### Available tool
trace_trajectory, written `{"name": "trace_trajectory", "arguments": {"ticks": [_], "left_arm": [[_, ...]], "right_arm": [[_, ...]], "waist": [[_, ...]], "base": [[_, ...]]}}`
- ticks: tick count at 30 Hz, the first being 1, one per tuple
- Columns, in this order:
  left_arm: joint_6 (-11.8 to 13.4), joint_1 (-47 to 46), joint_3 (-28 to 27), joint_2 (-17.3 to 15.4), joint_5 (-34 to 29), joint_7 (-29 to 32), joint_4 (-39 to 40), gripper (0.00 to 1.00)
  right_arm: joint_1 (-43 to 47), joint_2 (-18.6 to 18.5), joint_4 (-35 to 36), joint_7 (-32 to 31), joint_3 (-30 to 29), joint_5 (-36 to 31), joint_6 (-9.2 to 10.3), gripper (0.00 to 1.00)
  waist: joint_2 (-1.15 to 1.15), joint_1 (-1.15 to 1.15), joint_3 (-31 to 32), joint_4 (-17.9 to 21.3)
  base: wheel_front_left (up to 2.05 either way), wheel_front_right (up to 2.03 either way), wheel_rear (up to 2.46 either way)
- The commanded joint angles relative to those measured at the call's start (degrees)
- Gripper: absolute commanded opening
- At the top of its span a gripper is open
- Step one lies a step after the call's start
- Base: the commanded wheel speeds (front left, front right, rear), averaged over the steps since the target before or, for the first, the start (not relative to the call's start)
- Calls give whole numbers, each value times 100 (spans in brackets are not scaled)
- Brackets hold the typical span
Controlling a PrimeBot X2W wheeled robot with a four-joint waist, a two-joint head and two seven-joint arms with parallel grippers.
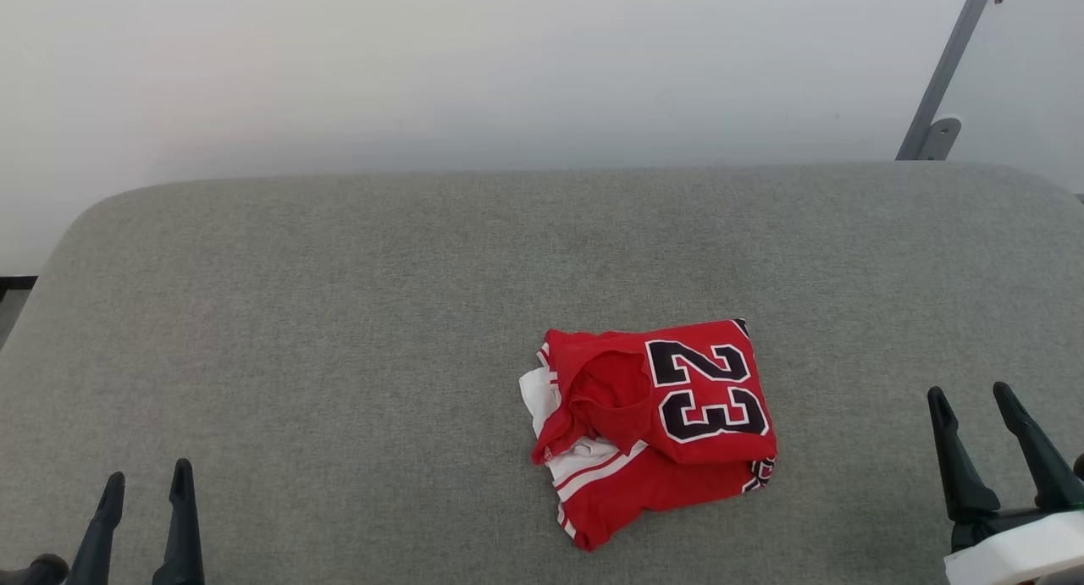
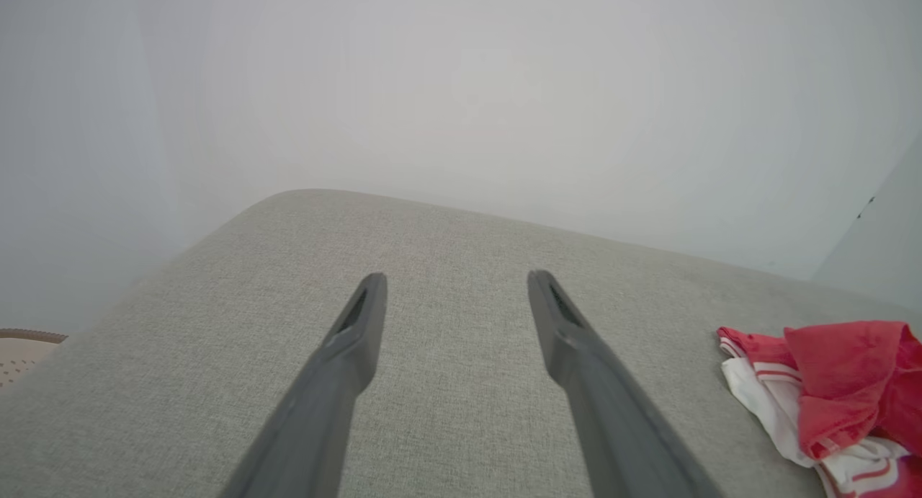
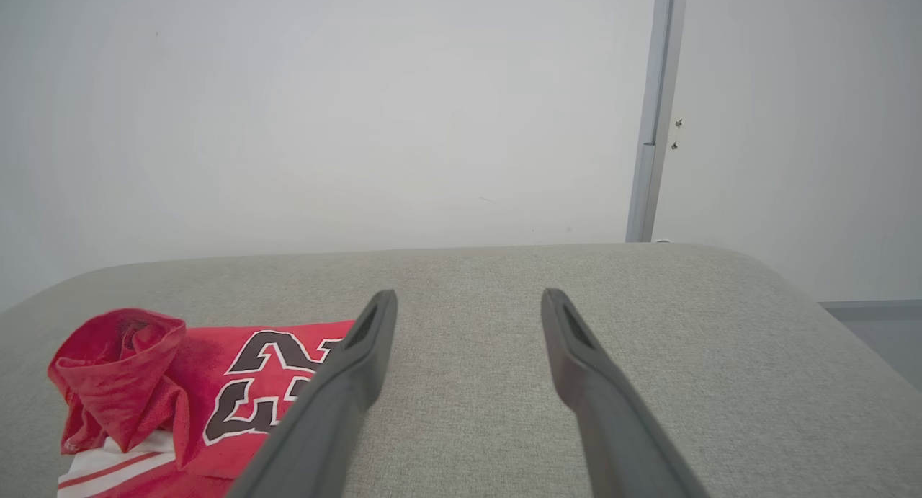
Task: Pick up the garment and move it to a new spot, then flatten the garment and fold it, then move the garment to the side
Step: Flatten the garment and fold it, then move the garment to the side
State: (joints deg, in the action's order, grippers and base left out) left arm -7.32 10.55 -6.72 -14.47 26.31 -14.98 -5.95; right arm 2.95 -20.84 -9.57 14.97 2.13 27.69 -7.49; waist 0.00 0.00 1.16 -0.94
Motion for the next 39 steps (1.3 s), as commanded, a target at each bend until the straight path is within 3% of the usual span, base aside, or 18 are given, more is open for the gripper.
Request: {"name": "trace_trajectory", "arguments": {"ticks": [1, 26, 34, 39], "left_arm": [[-21, -16, 11, -25, 33, -26, 22, 100], [-21, -97, 202, 65, 84, -26, 23, 100], [-21, -209, 293, 28, 131, -26, 30, 100], [-21, -352, 482, -8, 134, -26, 40, 100]], "right_arm": [[54, 33, 28, 24, -9, -22, 0, 100], [158, 288, 74, 24, -56, -78, 0, 100], [-266, -88, -369, 16, 622, 163, 0, 100], [-907, -547, -730, -758, 1320, 698, 1, 100]], "waist": [[0, 0, 2, -3], [0, 0, -25, -124], [0, 0, -110, -341], [0, 0, -319, -629]], "base": [[0, 0, 0], [0, 0, 0], [0, 0, 0], [0, 0, 0]]}}
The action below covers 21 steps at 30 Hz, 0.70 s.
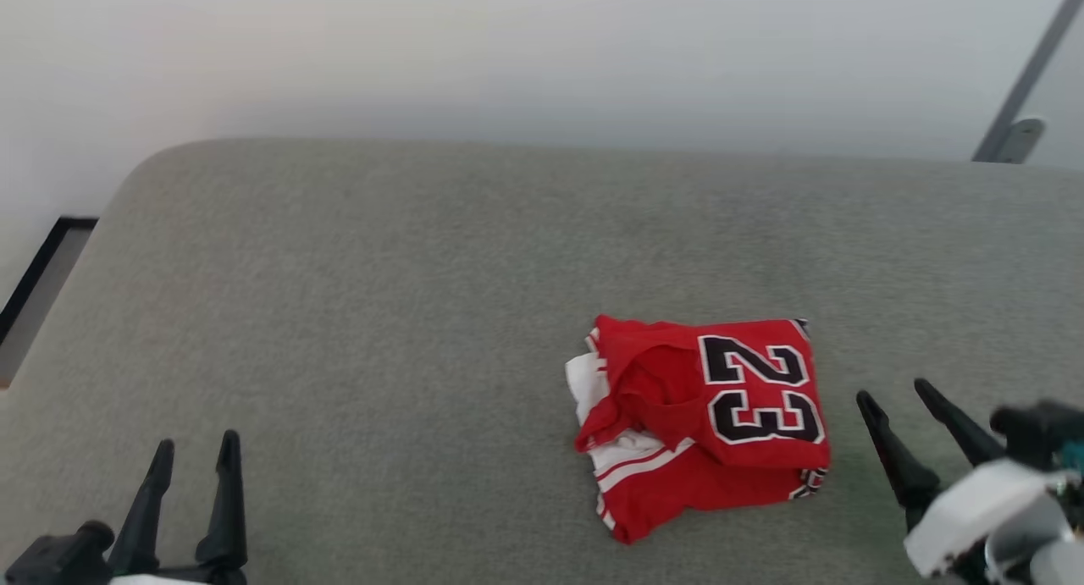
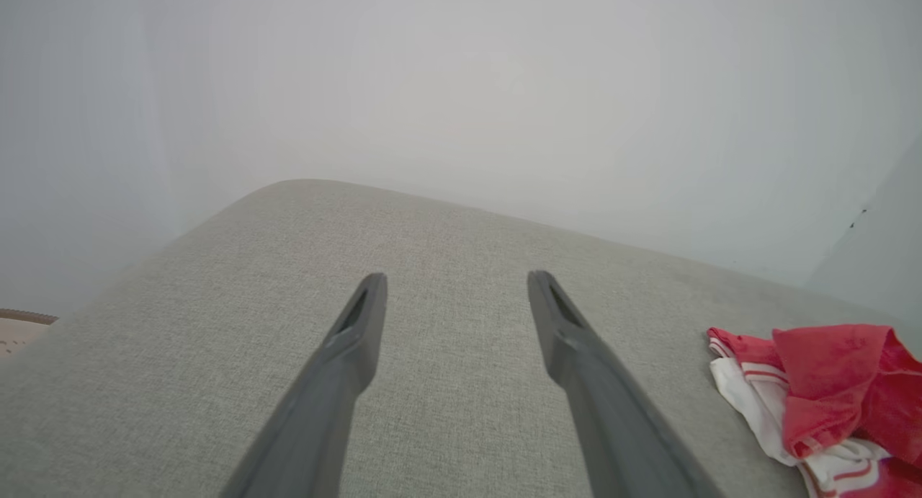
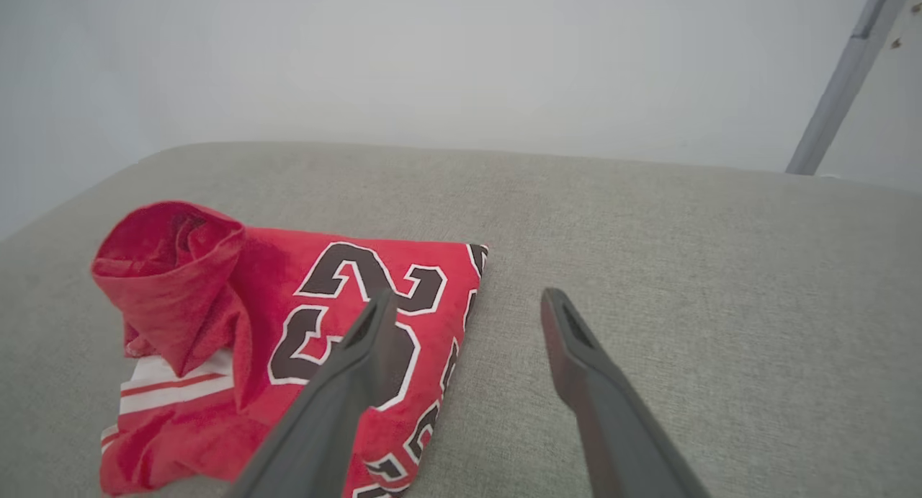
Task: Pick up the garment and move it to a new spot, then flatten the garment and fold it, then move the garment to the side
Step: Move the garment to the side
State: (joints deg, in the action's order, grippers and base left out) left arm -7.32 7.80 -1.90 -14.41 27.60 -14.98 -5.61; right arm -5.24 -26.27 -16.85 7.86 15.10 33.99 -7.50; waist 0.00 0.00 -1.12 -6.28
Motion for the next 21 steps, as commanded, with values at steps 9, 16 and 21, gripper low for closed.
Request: {"name": "trace_trajectory", "arguments": {"ticks": [9, 16, 21], "left_arm": [[-21, -427, 343, -19, 66, -26, -122, 100], [-21, -654, 547, -12, 148, -26, -229, 100], [-21, -802, 687, 5, 204, -26, -303, 100]], "right_arm": [[-1075, -653, -282, -1945, 678, 915, 1, 100], [-1615, -939, -428, -3618, 993, 1397, 2, 100], [-1903, -915, -655, -4598, 1086, 1491, 1, 100]], "waist": [[0, 0, -497, -517], [0, 0, -709, -756], [0, 0, -882, -901]], "base": [[0, 0, 0], [0, 0, 0], [0, 0, 0]]}}
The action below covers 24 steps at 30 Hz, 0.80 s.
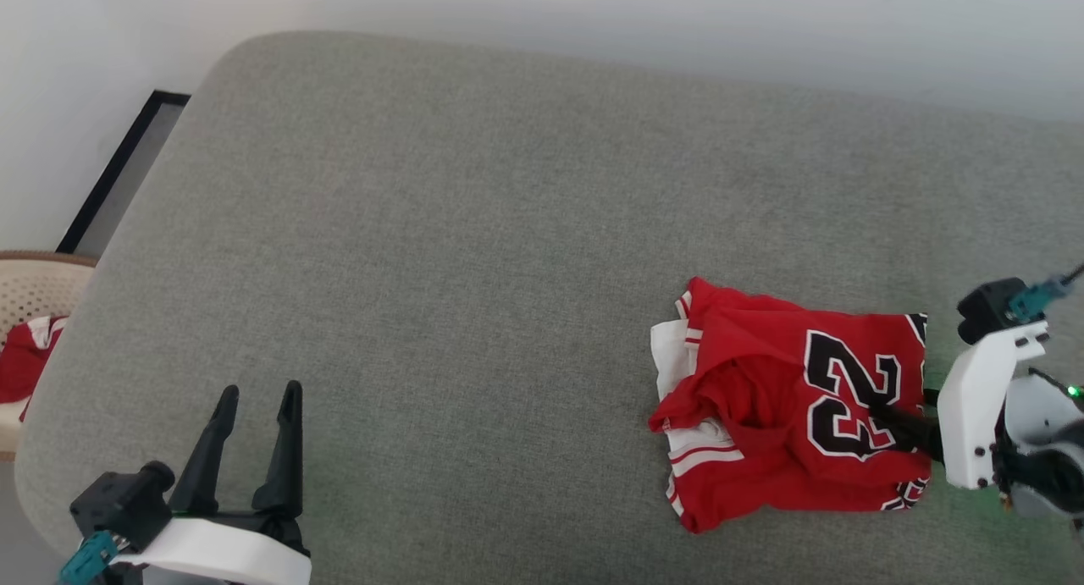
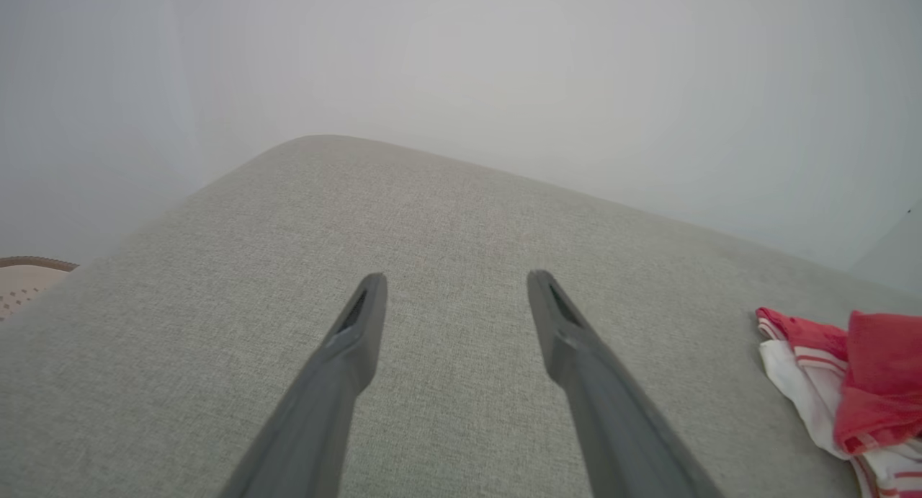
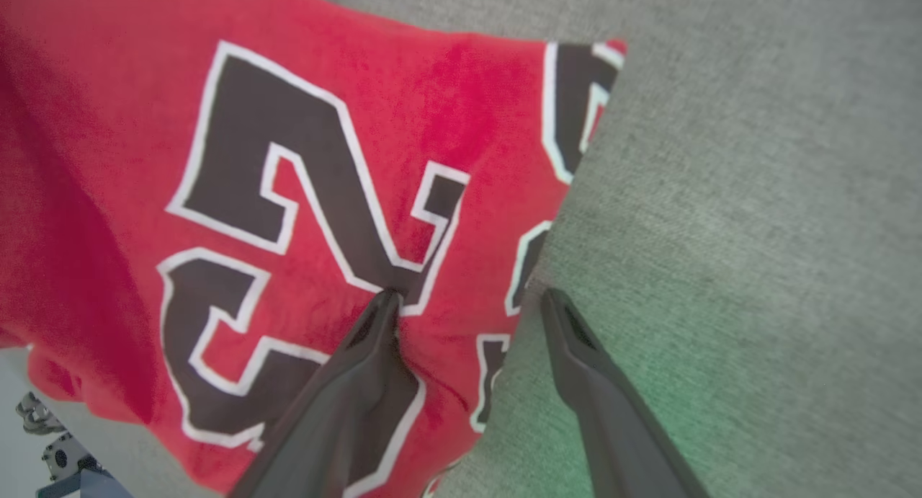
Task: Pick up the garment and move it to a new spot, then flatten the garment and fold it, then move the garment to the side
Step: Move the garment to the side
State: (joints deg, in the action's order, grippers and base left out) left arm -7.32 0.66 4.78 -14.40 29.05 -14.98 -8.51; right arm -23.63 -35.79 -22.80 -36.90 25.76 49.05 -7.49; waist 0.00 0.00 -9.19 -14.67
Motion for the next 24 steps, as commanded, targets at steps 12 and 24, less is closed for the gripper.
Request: {"name": "trace_trajectory", "arguments": {"ticks": [12, 24], "left_arm": [[-21, -451, 237, 27, 178, -26, -187, 100], [-20, -936, 320, -162, 390, -26, -253, 100]], "right_arm": [[-360, 780, -590, -1677, 92, 274, -2, 0], [-665, 181, 305, -1742, -785, 216, 1, 0]], "waist": [[0, 0, -366, -157], [0, 0, -464, 231]], "base": [[0, 0, 0], [0, 0, 0]]}}
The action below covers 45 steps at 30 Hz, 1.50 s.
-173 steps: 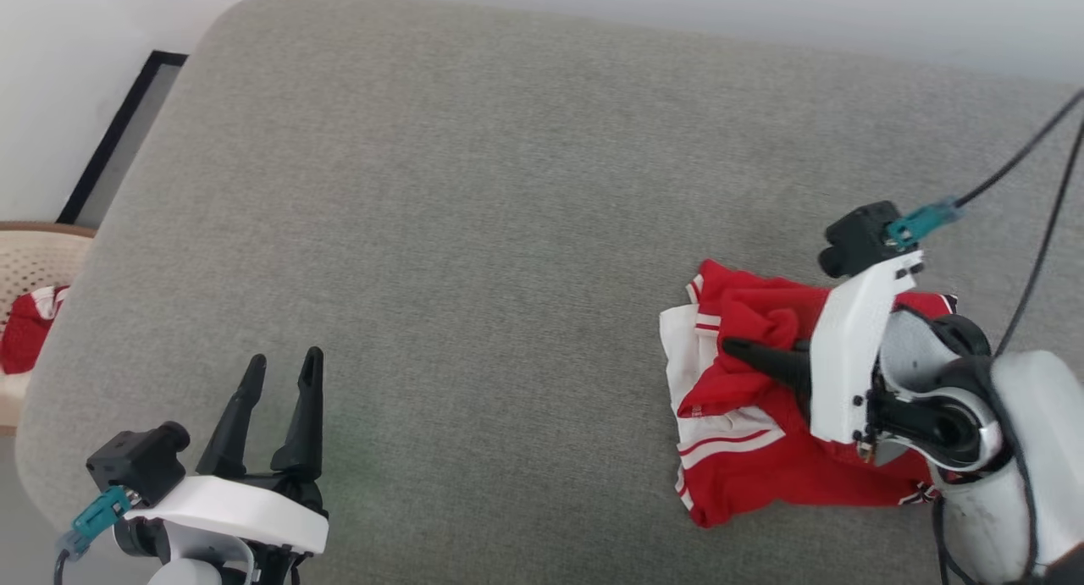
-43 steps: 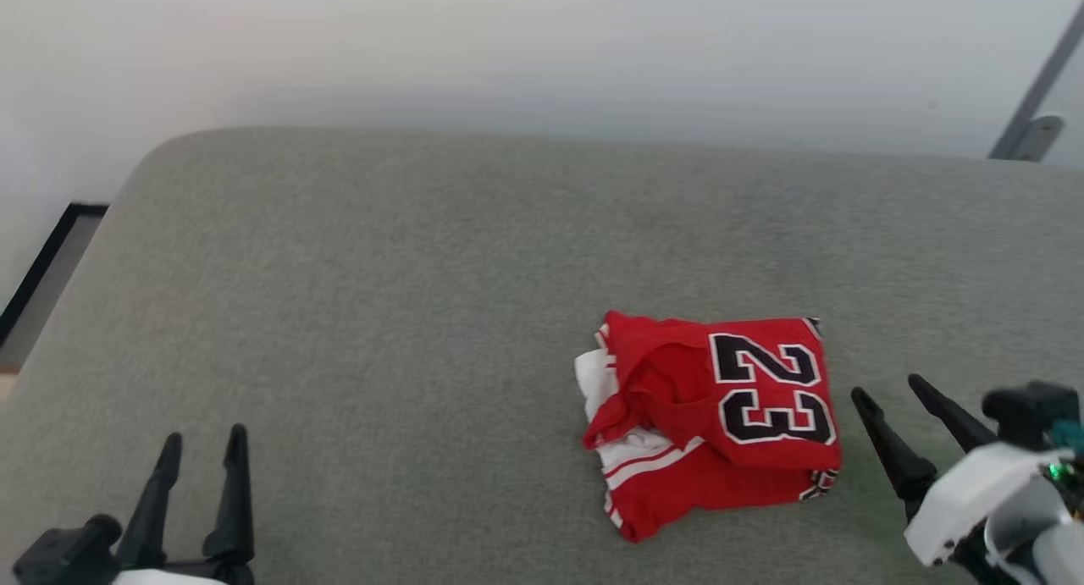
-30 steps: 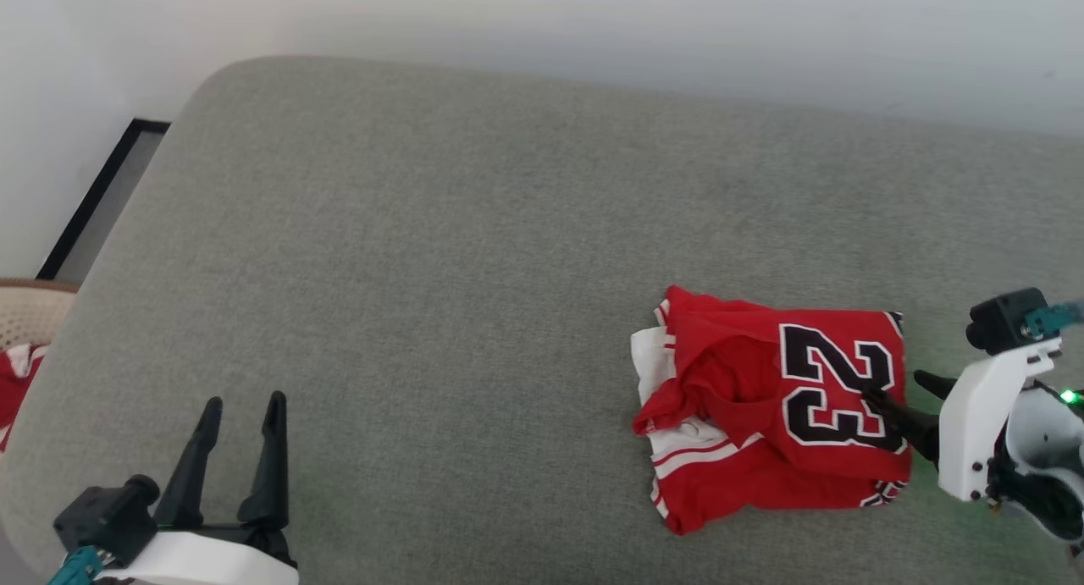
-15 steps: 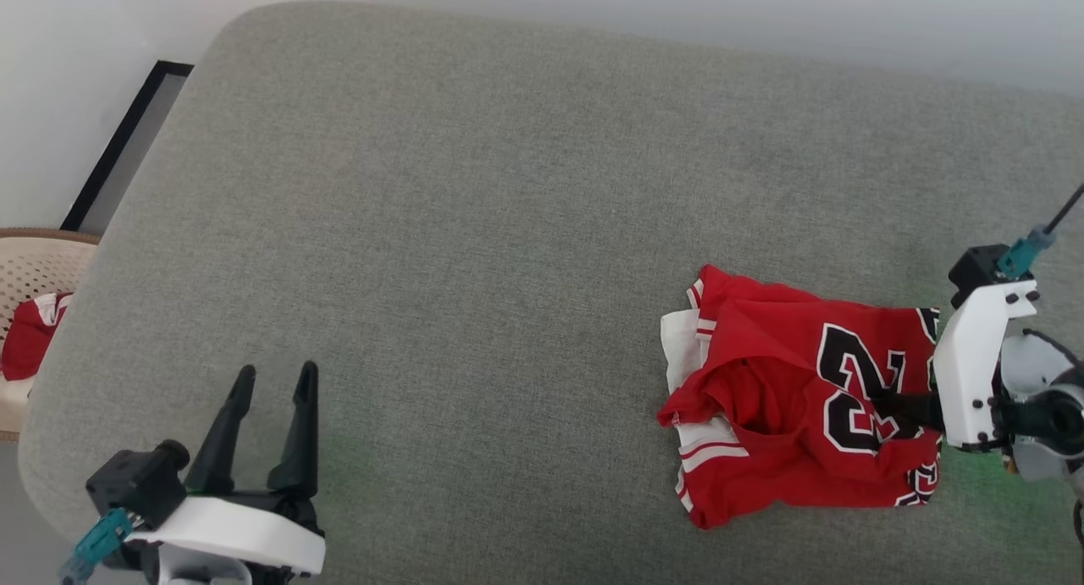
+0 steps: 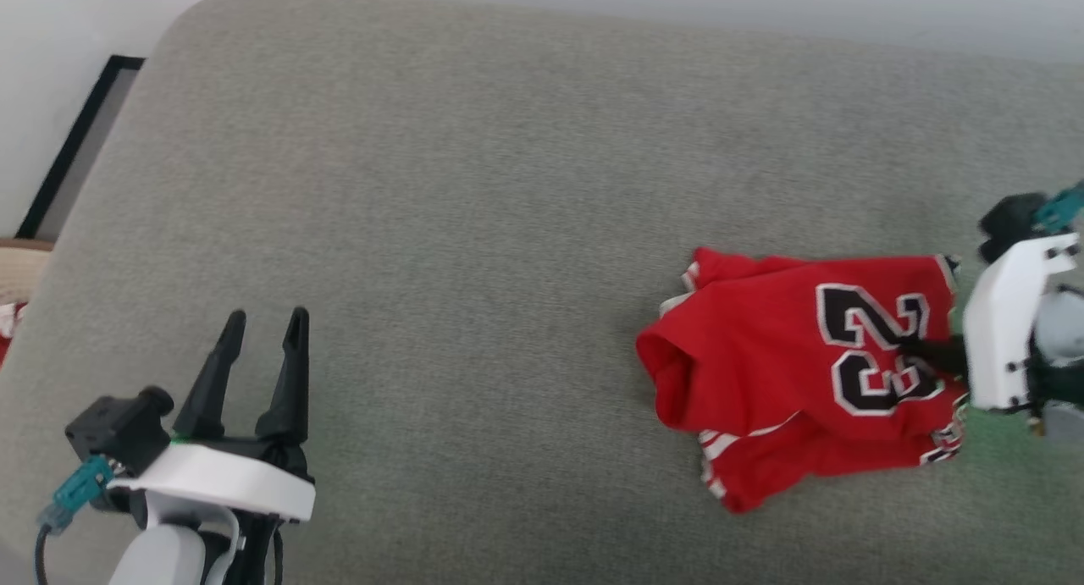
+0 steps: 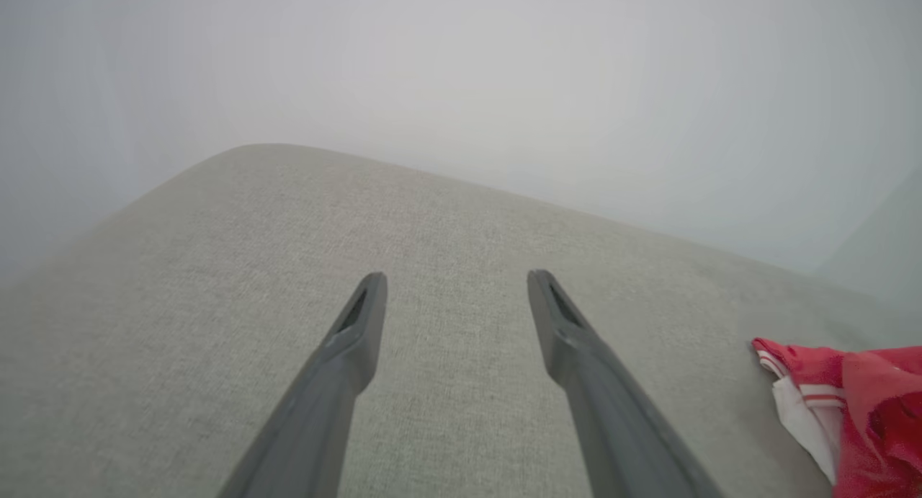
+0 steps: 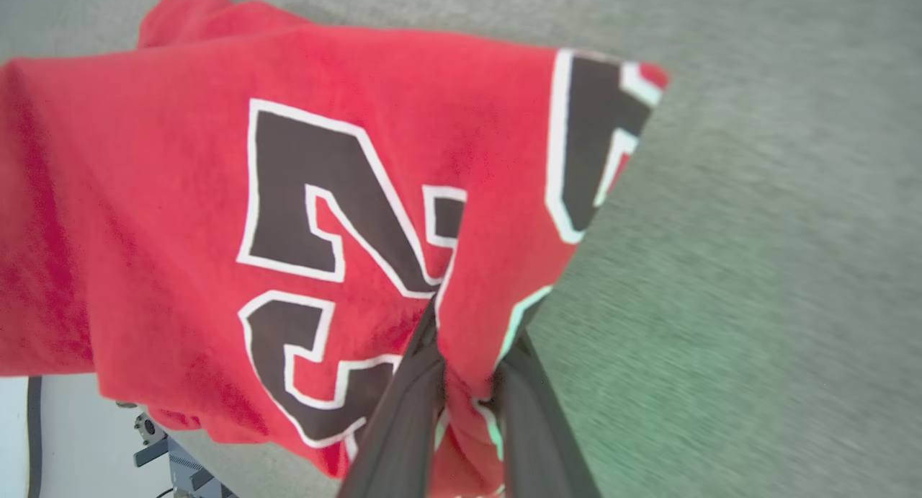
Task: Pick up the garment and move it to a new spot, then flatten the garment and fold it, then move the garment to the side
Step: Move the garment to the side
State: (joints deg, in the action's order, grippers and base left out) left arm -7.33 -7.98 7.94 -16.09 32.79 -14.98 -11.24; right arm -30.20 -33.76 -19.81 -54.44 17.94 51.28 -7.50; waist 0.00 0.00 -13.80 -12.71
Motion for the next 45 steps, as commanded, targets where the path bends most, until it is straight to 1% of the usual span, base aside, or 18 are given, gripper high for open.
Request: {"name": "trace_trajectory", "arguments": {"ticks": [1, 9, 14, 21, 26, 27, 32, 39, 41, 45], "left_arm": [[-19, -111, 16, -9, 1, -26, 47, 100], [-20, -518, 336, -161, -177, -26, 294, 100], [-19, -836, 617, -194, -238, -25, 404, 100], [-19, -1332, 1029, -300, -308, -26, 387, 100], [-20, -1708, 1318, -347, -326, -26, 410, 100], [-20, -1708, 1318, -347, -326, -26, 410, 100], [-20, -2083, 1655, -364, -233, -25, 374, 100], [-20, -2529, 2120, -341, -226, -25, 273, 100], [-20, -2641, 2226, -342, -213, -25, 244, 100], [-20, -2798, 2350, -338, -202, -25, 214, 100]], "right_arm": [[-7, -48, 57, 15, -78, -57, 2, 0], [-119, -375, 304, 139, -651, -436, 2, 0], [-246, -585, 335, 290, -873, -630, 2, 0], [-568, -855, 267, 714, -943, -912, 2, 0], [-851, -1120, 204, 1284, -780, -1152, 2, 0], [-851, -1120, 204, 1284, -780, -1152, 2, 0], [-1118, -1421, -72, 1849, -638, -1392, 2, 0], [-1552, -1614, -711, 2657, -536, -1883, 3, 0], [-1684, -1624, -971, 2865, -573, -2075, 3, 0], [-1909, -1513, -1506, 3223, -706, -2543, 3, 0]], "waist": [[0, 0, -4, 80], [0, 0, -139, 499], [0, 0, -278, 796], [0, 0, -501, 1272], [0, 0, -695, 1563], [0, 0, -695, 1563], [0, 0, -892, 1788], [0, 0, -1141, 1957], [0, 0, -1211, 1967], [0, 0, -1336, 1942]], "base": [[0, 0, 0], [0, 0, 0], [0, 0, 0], [0, 0, 0], [0, 0, 0], [0, 0, 0], [0, 0, 0], [0, 0, 0], [0, 0, 0], [0, 0, 0]]}}
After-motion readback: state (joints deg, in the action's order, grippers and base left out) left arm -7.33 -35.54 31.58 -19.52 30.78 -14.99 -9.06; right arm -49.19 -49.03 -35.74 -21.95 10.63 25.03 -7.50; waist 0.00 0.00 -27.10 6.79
